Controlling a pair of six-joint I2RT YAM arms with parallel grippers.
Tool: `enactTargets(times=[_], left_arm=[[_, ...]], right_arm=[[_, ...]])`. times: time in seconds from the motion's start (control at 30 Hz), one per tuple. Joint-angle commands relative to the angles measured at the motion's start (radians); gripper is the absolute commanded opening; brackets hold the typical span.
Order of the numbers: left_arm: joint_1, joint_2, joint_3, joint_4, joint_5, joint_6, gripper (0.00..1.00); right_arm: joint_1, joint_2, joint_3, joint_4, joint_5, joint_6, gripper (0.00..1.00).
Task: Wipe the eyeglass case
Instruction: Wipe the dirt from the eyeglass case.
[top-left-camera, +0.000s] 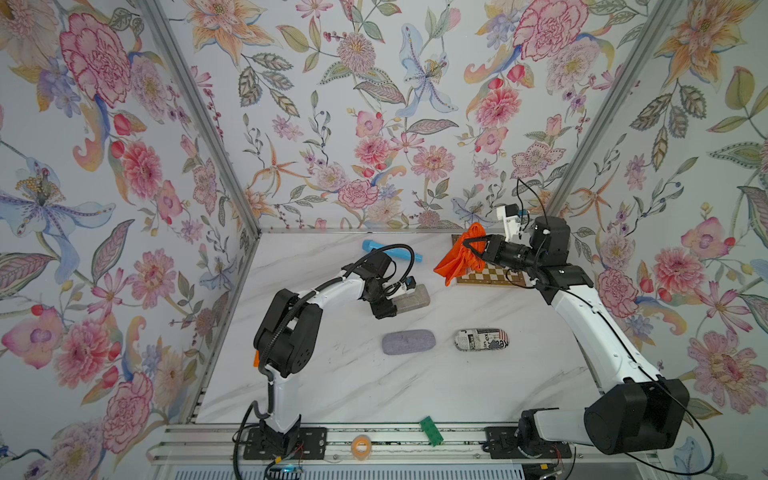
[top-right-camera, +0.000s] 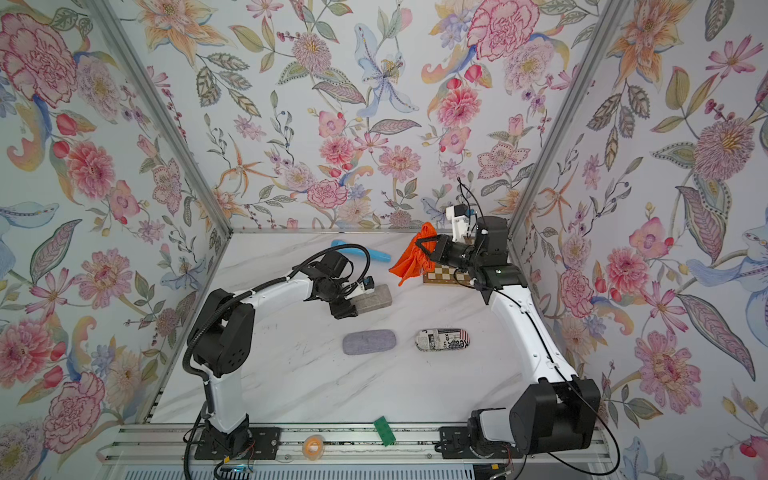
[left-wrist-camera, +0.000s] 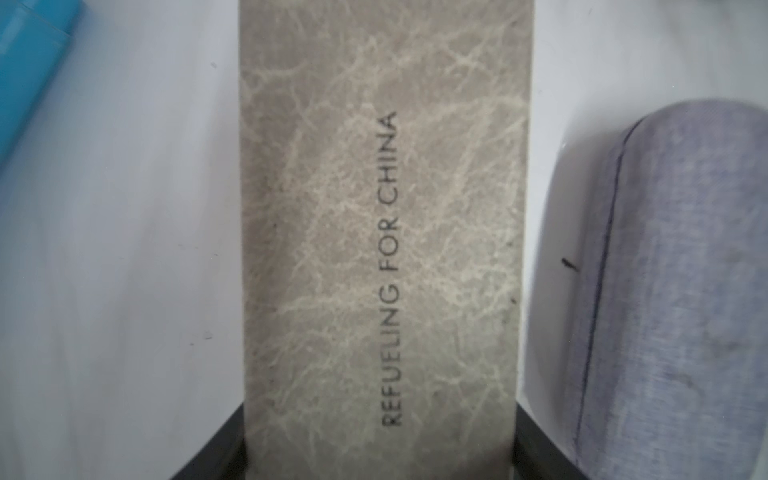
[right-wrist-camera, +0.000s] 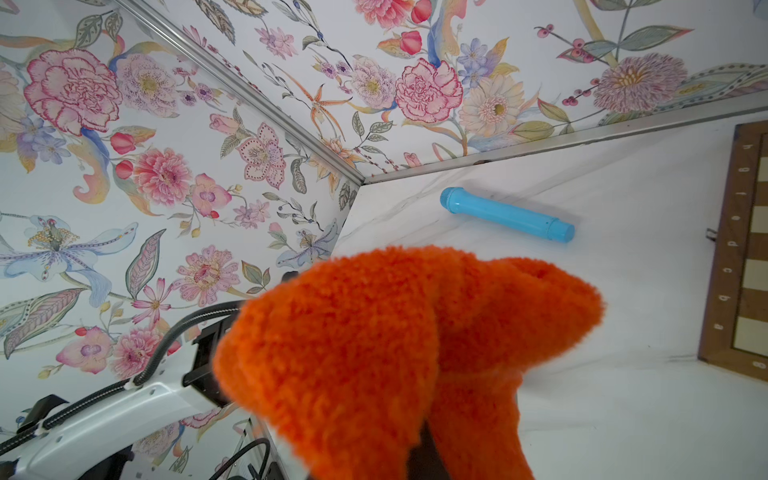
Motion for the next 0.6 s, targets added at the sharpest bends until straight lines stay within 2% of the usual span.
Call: enactTargets(times=[0.0,0.3,0.53,0.57], left_arm=[[-0.013,-0.113,-0.006,0.075,0.063,-0.095,0.5],[-0.072,-0.265,-0.031,0.196,0.034,-0.213,0.5],[-0.094,-0.347,-0.128,0.363,0.02,-0.322,0.48],[-0.094,-0.396,-0.154,0.397,0.019,-0.34,0.48]], right_arm=[[0.038,-0.005,0.029,-0.099,-0.015,-0.036,0.0],[0.171,0.092,0.093,-0.106,0.045,-0.031,0.0],[0.372,0.191,0.046,0.033,0.054,0.094,0.0],[0.389,0.195,0.035,0.048,0.046,0.113,0.0]])
